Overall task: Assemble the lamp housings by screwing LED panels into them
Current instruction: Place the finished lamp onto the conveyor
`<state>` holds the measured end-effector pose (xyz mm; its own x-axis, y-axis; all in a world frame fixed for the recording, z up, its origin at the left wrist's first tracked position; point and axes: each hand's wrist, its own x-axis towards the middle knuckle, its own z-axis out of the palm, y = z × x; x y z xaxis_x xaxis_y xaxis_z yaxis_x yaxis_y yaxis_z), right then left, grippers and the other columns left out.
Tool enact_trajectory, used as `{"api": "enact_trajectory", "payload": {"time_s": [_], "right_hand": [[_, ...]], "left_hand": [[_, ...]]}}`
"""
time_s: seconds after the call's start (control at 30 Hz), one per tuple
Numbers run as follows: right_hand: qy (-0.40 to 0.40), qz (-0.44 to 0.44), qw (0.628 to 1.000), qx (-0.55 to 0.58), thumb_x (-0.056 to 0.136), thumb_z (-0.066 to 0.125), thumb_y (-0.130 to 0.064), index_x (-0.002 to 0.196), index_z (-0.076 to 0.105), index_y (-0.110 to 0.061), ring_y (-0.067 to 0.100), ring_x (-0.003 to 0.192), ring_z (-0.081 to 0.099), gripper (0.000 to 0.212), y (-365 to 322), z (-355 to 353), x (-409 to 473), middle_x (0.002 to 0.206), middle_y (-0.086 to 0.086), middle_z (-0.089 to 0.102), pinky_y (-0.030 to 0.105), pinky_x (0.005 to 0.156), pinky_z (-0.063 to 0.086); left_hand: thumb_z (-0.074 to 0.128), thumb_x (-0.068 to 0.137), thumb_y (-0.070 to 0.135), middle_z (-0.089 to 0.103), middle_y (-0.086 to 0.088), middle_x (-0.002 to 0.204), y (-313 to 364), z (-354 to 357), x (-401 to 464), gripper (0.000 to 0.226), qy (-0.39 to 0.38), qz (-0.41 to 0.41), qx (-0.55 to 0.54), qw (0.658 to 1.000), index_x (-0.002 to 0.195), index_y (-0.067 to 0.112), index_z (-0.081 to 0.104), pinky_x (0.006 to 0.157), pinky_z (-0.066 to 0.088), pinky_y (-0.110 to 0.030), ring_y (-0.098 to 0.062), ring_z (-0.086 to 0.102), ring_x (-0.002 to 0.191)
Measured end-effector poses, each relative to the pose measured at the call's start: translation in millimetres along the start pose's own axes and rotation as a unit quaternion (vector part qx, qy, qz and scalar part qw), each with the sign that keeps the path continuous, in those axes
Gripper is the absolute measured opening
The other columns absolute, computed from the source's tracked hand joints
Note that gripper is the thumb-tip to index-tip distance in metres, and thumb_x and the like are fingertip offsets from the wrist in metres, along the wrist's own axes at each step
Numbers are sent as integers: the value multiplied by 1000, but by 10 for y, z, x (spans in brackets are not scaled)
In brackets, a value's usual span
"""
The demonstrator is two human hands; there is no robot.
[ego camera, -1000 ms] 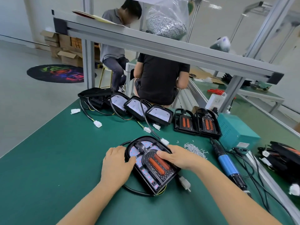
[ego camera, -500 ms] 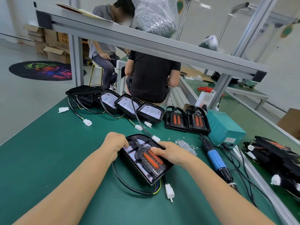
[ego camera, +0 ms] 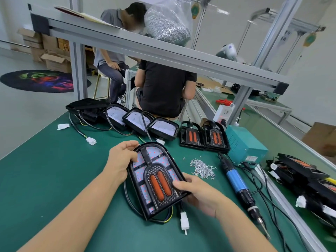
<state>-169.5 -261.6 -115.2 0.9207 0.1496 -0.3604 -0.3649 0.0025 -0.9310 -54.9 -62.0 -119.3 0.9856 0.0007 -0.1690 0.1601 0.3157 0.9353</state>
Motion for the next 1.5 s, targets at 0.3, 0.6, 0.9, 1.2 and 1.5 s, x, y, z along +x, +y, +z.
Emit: {"api": "enact_trajectory", "payload": {"time_s": [0.3,0.6,0.9,1.2,1.5], "right_hand": [[109,-162,966,172,79,66,-14,122,64,-14,21,91,70,43,265,119,-45,114,10,72,29,73,57],[184,-218,930,230,94,57,-9,122,60,-7,23,85,70,28,86,185,10,113,16,71,34,72,59],[174,-166,941,236,96,54,-18,123,59,-11,23,90,70,28,176,178,-77,112,15,72,41,81,59],[157,-116,904,379,103,43,-18,125,59,-8,24,84,72,29,98,112,-67,110,15,72,38,65,60],[236,-172,922,253,102,49,-21,121,58,-17,21,90,72,22,-26,-242,-341,108,8,74,39,76,60]], "left_hand": [[61,76,-15,65,-8,118,-85,-53,-182,57,-125,-19,-14,992,125,14,51,82,50,-36,-25,64,95],[62,79,7,65,-19,118,-256,39,-644,55,-231,-80,-44,969,132,13,47,83,53,-43,-29,63,95],[55,87,-5,73,-7,101,-238,252,-739,39,-182,-41,35,982,120,16,58,80,55,-38,-20,69,85],[55,94,21,73,4,93,-23,782,-773,14,-148,66,115,980,100,30,65,78,57,-42,-20,68,89],[51,95,4,73,0,97,-97,1066,-727,28,-194,37,145,970,113,22,62,72,56,-36,-20,69,89]]}}
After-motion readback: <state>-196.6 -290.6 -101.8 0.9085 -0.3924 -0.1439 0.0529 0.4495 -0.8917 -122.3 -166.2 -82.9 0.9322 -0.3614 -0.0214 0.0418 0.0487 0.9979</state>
